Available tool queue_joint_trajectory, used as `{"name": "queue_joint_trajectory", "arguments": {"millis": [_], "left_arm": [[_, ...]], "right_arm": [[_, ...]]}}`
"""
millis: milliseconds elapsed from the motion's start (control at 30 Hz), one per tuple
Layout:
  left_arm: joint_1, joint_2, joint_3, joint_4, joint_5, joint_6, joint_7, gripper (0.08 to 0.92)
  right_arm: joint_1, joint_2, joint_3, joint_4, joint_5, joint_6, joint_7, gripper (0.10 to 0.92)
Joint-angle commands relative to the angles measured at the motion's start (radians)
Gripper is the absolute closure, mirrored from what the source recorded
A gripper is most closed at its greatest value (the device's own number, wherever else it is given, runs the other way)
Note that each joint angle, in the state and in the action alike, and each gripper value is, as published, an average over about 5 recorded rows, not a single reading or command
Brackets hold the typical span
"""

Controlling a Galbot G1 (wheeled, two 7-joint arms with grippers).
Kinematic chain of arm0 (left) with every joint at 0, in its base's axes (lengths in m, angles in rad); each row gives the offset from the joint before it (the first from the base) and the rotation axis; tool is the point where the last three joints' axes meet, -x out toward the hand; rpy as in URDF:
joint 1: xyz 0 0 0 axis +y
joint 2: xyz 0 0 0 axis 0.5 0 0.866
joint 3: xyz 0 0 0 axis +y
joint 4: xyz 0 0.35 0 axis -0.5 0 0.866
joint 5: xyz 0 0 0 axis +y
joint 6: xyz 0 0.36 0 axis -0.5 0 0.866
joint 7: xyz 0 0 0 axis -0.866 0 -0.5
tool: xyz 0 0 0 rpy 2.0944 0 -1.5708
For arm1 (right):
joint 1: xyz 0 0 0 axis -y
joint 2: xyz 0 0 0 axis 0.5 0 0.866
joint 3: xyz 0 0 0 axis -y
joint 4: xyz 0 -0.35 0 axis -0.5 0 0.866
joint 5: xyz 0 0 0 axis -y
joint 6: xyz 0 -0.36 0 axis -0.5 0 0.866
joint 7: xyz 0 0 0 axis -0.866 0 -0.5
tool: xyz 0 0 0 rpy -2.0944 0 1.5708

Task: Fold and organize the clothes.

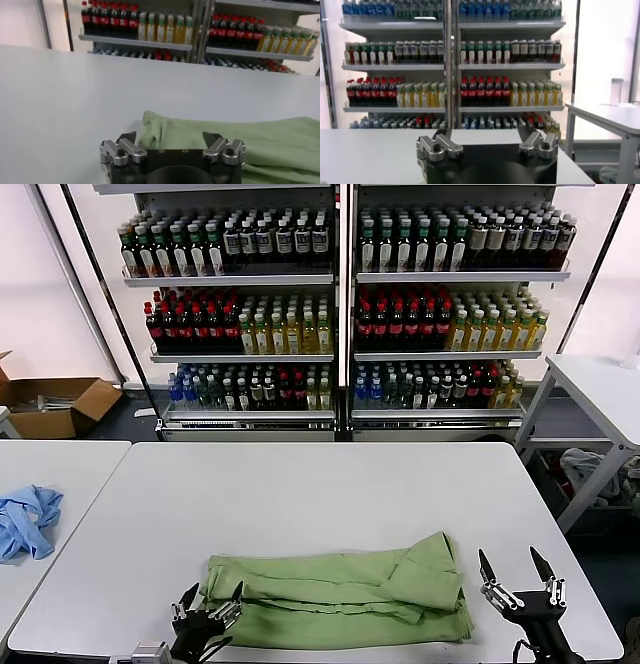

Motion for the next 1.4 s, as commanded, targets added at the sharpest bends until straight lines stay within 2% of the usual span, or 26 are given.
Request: {"name": "queue_joint_trajectory", "arguments": {"millis": [33, 167, 267, 500, 767, 933, 1033, 1233, 1400], "left_arm": [[-0.033, -0.022, 0.017, 0.069, -0.038, -0.024, 0.004, 0.177], [-0.044, -0.027, 0.021, 0.079, -0.068, -0.013, 0.003, 0.188], [-0.048, -0.03, 0.031, 0.083, -0.078, -0.011, 0.008, 0.245], [-0.056, -0.039, 0.054, 0.079, -0.071, -0.02, 0.016, 0.444], [-0.074, -0.019, 0.032, 0.065, -0.026, -0.044, -0.02, 0.678], [-0.079, 0.035, -0.089, 0.034, -0.07, -0.045, -0.039, 0.824], [-0.068, 0.071, -0.207, 0.021, -0.104, -0.033, -0.046, 0.882], [-0.029, 0.121, -0.496, 0.006, -0.19, 0.031, -0.071, 0.891], [0.016, 0.121, -0.705, -0.017, -0.203, 0.085, -0.108, 0.891]], "right_arm": [[0.012, 0.014, 0.003, -0.06, 0.029, 0.059, -0.002, 0.203], [0.016, 0.019, 0.004, -0.061, 0.032, 0.061, -0.004, 0.203], [0.016, 0.022, 0.003, -0.058, 0.029, 0.062, -0.005, 0.203], [0.021, 0.022, 0.006, -0.055, 0.027, 0.061, -0.003, 0.203], [0.041, 0.026, -0.004, -0.057, 0.018, 0.055, 0.006, 0.203], [0.052, 0.024, -0.009, -0.053, 0.016, 0.05, 0.007, 0.203], [0.061, 0.022, -0.013, -0.052, 0.016, 0.046, 0.008, 0.203], [0.07, 0.018, -0.014, -0.046, 0.017, 0.041, 0.009, 0.203], [0.071, 0.017, -0.013, -0.048, 0.017, 0.042, 0.01, 0.203]]}}
